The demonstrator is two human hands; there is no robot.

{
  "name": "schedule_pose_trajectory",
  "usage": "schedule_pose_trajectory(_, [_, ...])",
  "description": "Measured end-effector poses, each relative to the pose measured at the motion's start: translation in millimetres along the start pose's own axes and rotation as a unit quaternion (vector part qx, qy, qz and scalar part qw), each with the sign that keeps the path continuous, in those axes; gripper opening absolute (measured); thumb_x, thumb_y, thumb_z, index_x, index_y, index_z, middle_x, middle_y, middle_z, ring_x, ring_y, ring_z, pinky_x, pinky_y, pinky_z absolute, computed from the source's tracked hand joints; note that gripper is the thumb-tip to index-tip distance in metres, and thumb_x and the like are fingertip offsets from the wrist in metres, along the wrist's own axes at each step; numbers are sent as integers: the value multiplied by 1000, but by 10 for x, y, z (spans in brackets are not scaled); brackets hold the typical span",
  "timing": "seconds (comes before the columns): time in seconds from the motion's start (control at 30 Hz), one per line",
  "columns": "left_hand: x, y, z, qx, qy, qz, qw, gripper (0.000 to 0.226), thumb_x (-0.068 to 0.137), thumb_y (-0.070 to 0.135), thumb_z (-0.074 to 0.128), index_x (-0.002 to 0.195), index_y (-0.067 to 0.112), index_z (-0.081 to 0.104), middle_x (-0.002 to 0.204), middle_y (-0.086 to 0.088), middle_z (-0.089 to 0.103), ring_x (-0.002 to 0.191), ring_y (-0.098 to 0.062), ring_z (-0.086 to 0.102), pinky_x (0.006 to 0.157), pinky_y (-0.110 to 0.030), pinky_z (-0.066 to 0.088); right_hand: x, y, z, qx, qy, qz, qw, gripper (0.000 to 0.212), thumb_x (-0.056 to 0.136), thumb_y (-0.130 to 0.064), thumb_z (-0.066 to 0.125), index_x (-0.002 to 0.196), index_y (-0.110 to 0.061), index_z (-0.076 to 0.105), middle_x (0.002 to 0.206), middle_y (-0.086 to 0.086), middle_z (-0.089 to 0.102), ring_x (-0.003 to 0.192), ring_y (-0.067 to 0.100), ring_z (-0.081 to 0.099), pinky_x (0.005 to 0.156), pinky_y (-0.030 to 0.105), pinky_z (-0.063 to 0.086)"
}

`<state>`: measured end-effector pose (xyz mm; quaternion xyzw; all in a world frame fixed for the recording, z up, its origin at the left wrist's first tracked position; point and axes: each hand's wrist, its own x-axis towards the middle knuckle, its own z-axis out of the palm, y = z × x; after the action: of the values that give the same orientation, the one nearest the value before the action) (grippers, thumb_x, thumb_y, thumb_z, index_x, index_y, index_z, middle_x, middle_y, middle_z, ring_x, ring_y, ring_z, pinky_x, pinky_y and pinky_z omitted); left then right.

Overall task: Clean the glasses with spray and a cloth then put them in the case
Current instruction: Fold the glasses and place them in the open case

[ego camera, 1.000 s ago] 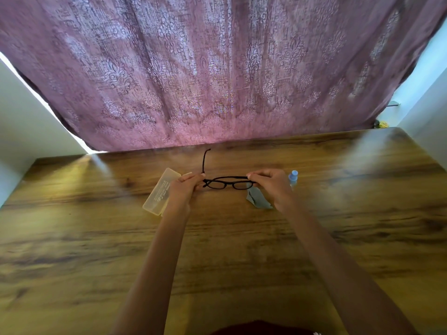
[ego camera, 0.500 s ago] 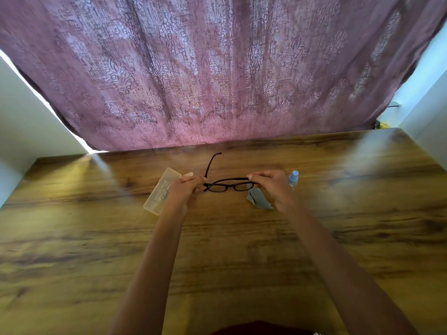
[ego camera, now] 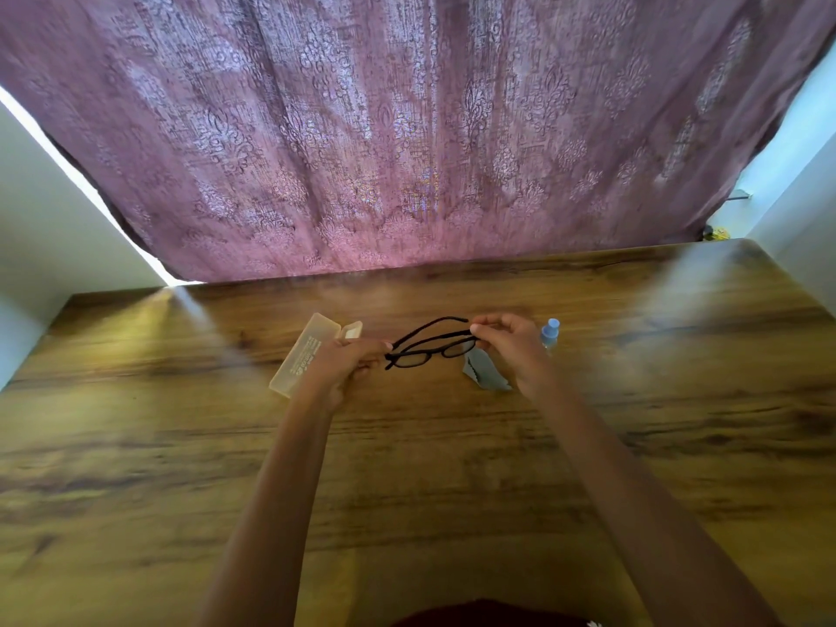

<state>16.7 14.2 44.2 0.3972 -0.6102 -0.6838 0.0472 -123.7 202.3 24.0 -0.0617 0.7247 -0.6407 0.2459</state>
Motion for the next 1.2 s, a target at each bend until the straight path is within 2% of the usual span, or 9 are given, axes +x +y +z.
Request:
schedule_pose_trajectory(0.2, [20,-44,-29,6,-9,-28,1000,10,77,13,76,75,8,67,54,0,60,66,-12,54,60,-22,39,3,29,-21,-24,-37,8,999,19,88,-13,66,106,-15,70,106,1,70,99,10,64,90,24,50])
schedule_pose_trajectory(0.33, [35,-73,-70,-24,-24,-53,998,11,79,11,73,83,6,64,44,5,59,66,-13,57,72,-25,45,-18,27,-53,-65,-73,-26,995,17,86,-19,69,102,-24,71,105,-3,69,101,8,61,85,20,47])
schedule_pose_trajectory(0.47, [48,-118,-104,-52,-33,-64,996,14,80,11,73,87,5,63,44,5,59,55,-8,60,70,-23,49,-22,11,-65,-50,-97,-37,993,12,85,-18,69,94,-25,69,102,-2,70,101,10,63,86,21,48])
schedule_pose_trajectory(0.53, [56,-141,-99,-55,-24,-56,997,13,80,12,74,86,6,65,48,4,61,60,-9,60,73,-24,49,-28,9,-63,-26,-125,-38,991,13,88,-14,66,99,-21,68,99,1,72,98,12,66,84,22,50])
schedule_pose_trajectory(0.7, [68,-158,-96,-55,21,-29,998,10,84,20,71,86,11,68,66,-1,55,63,-9,48,60,-21,36,-48,4,-12,16,-145,-62,987,15,90,-7,61,103,-9,68,83,5,72,78,7,68,70,15,52])
schedule_pose_trajectory(0.87, [35,-211,-187,32,143,41,988,17,86,29,66,86,14,73,83,-1,65,76,-14,54,74,-29,46,-20,20,26,32,-103,-63,992,13,89,-9,64,99,-12,71,86,8,70,79,10,66,73,19,53])
schedule_pose_trajectory(0.97, [24,-309,-294,101,250,106,957,26,87,28,65,107,12,71,102,-2,69,95,-19,59,88,-37,50,-6,25,36,39,-89,-64,993,12,88,-7,64,98,-12,70,87,9,70,80,12,65,70,17,53])
schedule_pose_trajectory(1.1, [72,-505,-464,151,372,127,907,46,88,23,63,131,11,53,128,-9,58,116,-26,54,99,-44,45,-3,27,42,38,-82,-65,994,19,90,-4,61,107,-4,68,88,10,69,79,11,64,71,15,54])
schedule_pose_trajectory(1.2, [133,-597,-567,120,383,65,914,66,88,23,65,145,13,34,145,-12,43,131,-30,43,105,-48,41,-10,13,56,30,-76,-64,995,20,90,-4,61,108,-6,68,97,11,70,84,11,65,74,15,55])
